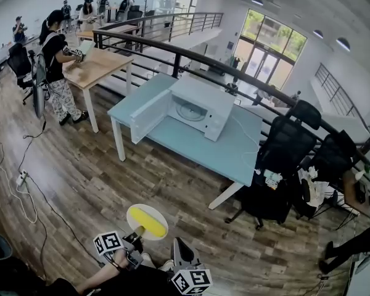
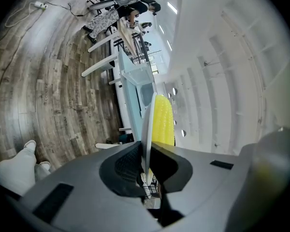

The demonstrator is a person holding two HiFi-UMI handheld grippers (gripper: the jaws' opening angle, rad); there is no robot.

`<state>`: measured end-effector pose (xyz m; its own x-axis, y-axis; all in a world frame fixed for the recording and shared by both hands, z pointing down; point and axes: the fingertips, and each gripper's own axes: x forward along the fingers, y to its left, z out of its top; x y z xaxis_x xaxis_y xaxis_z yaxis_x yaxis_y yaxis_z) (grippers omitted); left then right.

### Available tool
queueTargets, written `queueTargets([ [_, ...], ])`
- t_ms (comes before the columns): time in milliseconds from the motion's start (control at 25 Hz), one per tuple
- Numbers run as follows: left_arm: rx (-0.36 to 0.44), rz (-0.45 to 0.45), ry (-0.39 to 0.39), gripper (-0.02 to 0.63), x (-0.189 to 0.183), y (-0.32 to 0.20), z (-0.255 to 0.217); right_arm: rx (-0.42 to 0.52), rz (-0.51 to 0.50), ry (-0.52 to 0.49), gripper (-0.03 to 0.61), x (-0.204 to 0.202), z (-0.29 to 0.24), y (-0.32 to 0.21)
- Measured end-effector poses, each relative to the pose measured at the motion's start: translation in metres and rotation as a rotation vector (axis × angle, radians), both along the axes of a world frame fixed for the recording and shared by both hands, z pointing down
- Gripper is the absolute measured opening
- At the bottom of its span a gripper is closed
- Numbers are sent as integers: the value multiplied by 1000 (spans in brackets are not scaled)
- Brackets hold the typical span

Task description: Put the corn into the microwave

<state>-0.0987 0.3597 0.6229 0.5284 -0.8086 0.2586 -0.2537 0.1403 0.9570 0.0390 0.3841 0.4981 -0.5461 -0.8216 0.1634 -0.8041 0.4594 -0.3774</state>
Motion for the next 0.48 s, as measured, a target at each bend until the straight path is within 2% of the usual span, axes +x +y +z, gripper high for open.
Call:
queueTargets([
  [480, 3, 21, -13, 28, -18, -18, 3, -29, 55, 2, 9, -14, 11, -9],
])
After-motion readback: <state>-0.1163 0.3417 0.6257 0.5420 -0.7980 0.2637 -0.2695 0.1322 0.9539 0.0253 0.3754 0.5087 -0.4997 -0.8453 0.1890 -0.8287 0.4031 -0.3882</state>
